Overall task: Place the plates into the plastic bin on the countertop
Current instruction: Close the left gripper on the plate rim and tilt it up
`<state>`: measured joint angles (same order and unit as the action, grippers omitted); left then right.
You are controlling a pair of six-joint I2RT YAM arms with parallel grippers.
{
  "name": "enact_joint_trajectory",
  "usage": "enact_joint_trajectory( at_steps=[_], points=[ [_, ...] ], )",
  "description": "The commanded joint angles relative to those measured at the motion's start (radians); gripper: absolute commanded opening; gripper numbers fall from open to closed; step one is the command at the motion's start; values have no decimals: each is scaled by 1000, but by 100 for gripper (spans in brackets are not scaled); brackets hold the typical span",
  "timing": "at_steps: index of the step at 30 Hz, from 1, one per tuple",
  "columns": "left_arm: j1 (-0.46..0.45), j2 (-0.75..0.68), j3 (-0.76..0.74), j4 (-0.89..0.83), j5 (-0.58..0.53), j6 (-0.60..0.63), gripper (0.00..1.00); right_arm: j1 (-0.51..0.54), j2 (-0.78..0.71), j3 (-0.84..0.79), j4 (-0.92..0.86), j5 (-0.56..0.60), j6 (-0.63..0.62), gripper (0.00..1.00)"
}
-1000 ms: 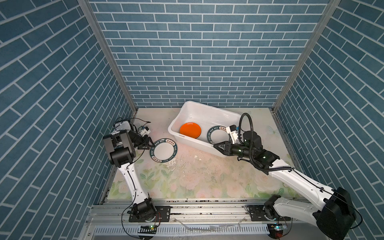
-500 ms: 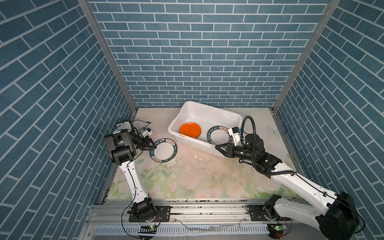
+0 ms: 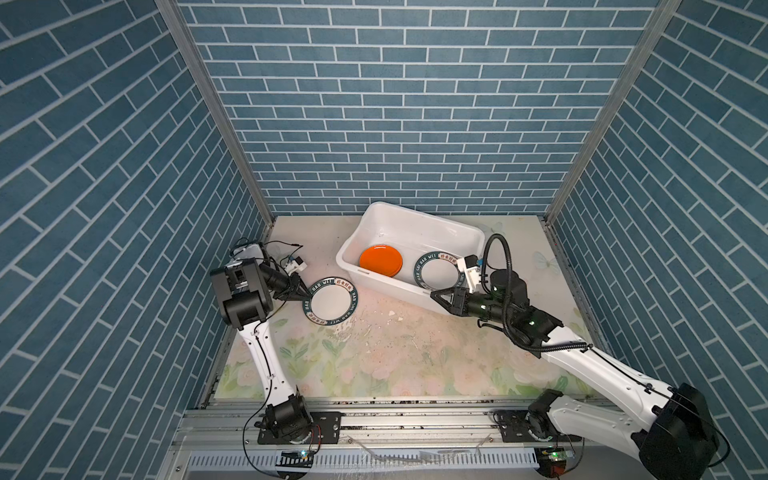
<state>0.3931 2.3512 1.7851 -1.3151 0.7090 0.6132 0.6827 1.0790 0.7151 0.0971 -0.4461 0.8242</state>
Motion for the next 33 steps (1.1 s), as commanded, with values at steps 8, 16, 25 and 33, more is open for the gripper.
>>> enact_joint_trajectory(
  at_steps=[8, 16, 25, 33],
  points=[
    [1, 1, 3, -51, 36, 23, 10, 5, -13, -28, 49, 19, 33, 28],
    [0, -48, 12, -87, 41, 31, 0, 5, -15, -40, 64, 19, 35, 28],
    [0, -154, 32, -112, -24, -3, 0, 5, -13, -46, 76, 14, 37, 28],
    [-1, -235, 115, -189, -91, -17, 0, 5, 8, -36, 92, -5, 34, 28]
  ],
)
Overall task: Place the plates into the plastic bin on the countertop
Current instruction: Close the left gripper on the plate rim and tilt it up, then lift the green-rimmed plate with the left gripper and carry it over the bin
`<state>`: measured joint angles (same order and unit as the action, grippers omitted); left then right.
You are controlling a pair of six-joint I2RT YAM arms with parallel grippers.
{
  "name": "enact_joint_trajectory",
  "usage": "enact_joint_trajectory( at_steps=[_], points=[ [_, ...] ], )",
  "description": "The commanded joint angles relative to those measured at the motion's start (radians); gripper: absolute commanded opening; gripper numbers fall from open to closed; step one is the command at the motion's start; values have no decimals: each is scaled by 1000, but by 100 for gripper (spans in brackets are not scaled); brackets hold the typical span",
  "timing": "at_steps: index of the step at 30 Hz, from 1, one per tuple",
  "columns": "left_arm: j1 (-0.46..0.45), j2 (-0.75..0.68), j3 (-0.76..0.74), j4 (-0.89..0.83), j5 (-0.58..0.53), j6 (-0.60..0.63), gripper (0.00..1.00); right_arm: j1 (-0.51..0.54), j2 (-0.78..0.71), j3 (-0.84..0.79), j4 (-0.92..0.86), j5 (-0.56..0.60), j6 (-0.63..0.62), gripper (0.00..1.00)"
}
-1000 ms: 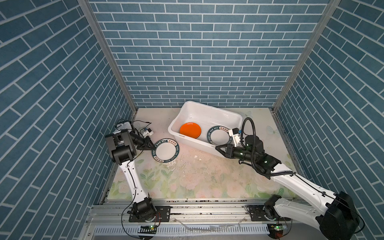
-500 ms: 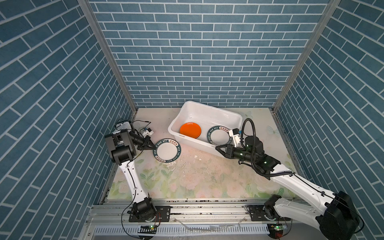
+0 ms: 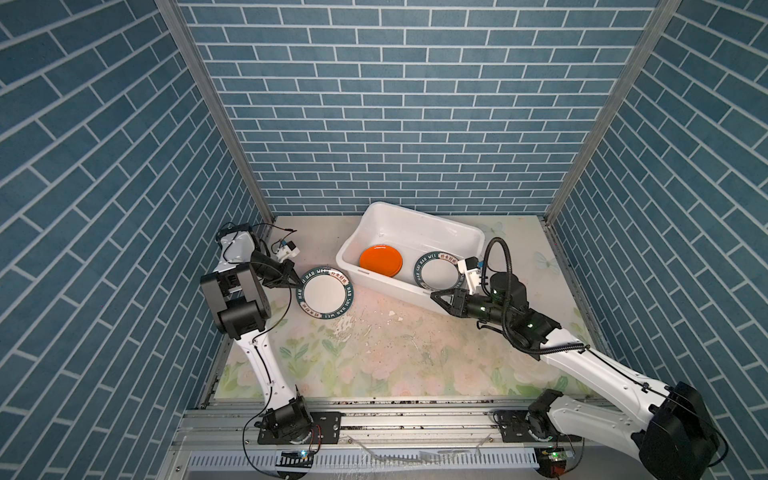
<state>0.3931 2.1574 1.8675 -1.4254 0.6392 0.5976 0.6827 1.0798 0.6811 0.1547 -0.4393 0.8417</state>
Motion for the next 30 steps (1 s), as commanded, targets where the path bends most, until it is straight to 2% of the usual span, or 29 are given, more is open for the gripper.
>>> enact_joint_trajectory(
  at_steps=[1, 8, 11, 17, 24, 30],
  points=[
    [0, -54, 43, -87, -36, 1, 0, 5, 12, 1, 36, -14, 16, 28],
    [0, -132, 97, -130, -175, 23, 0, 6, 47, 27, 41, -41, 8, 28],
    [1, -156, 121, -154, -201, 31, 0, 5, 64, 39, 51, -54, 7, 28],
    [0, -185, 241, -226, -182, 24, 0, 6, 98, 68, 65, -79, 2, 29],
    [0, -172, 508, -363, -137, -3, 0, 5, 142, 124, 53, -110, -22, 29],
    [-7, -237, 587, -352, -99, -20, 0, 2, 156, 153, 48, -107, -50, 29]
  ],
)
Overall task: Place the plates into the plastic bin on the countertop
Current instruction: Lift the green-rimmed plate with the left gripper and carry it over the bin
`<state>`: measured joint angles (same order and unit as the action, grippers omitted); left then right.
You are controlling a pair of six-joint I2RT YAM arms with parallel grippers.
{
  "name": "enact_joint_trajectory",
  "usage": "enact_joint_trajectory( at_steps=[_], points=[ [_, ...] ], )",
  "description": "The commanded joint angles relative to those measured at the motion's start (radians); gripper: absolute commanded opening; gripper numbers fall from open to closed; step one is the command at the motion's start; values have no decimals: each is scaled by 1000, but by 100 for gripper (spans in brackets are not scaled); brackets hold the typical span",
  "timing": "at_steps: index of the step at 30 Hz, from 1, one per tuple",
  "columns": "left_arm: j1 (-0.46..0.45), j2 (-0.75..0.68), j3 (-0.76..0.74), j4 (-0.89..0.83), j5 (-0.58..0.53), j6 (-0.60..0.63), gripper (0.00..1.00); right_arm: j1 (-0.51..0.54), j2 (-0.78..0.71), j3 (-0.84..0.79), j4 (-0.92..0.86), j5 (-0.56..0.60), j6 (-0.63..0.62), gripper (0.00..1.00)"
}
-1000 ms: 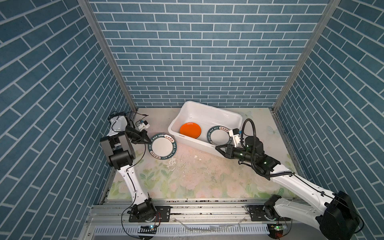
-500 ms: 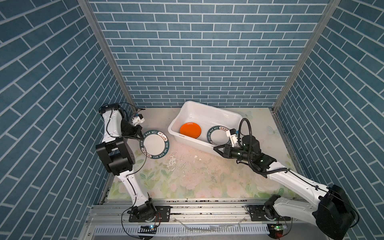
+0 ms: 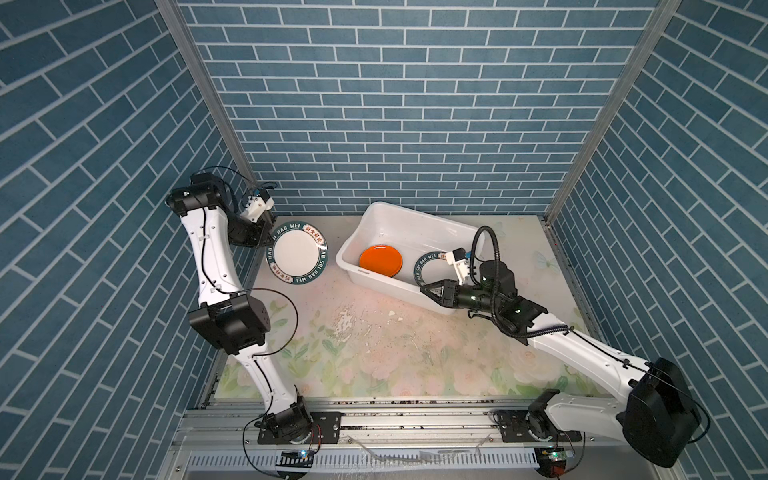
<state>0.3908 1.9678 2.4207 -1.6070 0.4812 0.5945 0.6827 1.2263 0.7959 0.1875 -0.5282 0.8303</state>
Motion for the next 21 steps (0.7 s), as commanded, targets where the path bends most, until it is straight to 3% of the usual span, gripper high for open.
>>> enact_joint_trajectory(
  at_steps=[1, 11, 21],
  points=[
    [-4, -55, 44, -166, 76, -25, 0, 2, 14, 45, 14, -21, -44, 29],
    [-43, -167, -11, 21, 209, -173, 0, -2, -8, 56, -31, 20, -79, 29],
    [-293, -302, -232, 293, 133, -293, 0, -35, -173, 42, -198, 122, -133, 29]
  ],
)
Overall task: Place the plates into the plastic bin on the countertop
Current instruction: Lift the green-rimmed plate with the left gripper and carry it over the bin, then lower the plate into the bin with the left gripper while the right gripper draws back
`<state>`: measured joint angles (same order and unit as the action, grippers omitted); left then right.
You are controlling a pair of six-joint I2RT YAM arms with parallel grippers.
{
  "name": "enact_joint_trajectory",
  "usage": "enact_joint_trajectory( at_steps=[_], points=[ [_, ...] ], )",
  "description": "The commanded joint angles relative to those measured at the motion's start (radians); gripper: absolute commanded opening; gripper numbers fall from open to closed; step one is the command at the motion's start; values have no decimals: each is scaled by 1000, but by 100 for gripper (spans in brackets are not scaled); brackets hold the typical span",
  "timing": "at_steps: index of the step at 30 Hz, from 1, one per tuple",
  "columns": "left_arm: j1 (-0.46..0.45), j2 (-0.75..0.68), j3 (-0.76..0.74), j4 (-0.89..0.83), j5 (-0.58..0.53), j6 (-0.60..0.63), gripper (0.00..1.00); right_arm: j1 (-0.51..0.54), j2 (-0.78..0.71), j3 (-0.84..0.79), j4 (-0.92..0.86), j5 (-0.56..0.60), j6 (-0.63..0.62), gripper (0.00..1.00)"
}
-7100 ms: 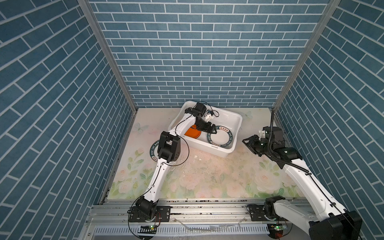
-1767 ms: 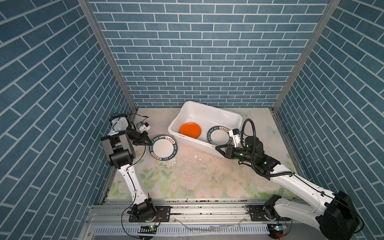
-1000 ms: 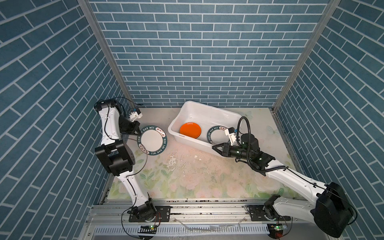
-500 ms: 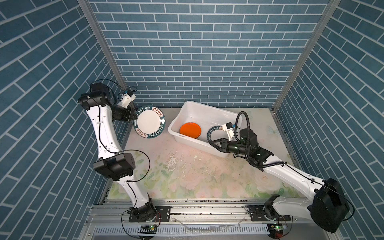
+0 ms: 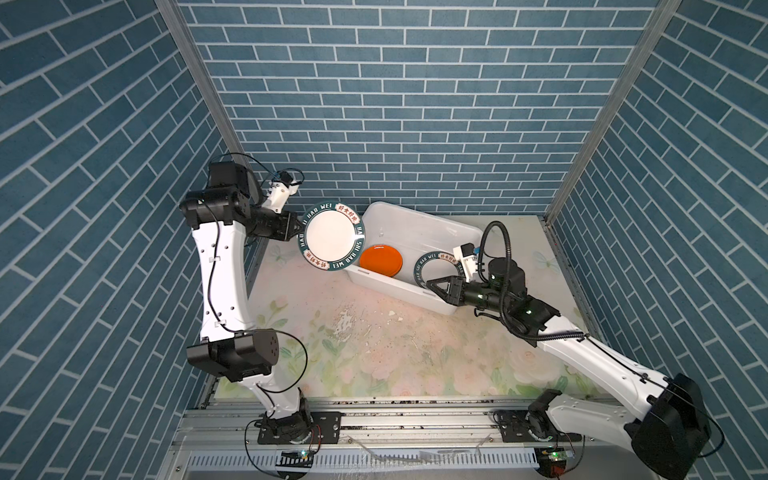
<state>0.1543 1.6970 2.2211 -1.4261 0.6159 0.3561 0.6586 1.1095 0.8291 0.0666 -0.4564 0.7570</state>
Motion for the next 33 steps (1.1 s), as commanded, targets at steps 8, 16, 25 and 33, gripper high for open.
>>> enact_joint_trajectory(
  at_steps=[8, 16, 25, 33],
  points=[
    [-228, -27, -161, 286, -6, -158, 0, -129, -175, 27, -219, 50, -74, 29],
    [-310, 110, -96, 374, -5, -218, 0, -212, -83, 138, -304, 20, -67, 28],
    [-365, 234, -82, 433, -77, -223, 0, -294, -101, 204, -459, 156, 37, 28],
    [-389, 400, 32, 443, 4, -287, 0, -359, -97, 286, -581, 183, 82, 28]
  ],
)
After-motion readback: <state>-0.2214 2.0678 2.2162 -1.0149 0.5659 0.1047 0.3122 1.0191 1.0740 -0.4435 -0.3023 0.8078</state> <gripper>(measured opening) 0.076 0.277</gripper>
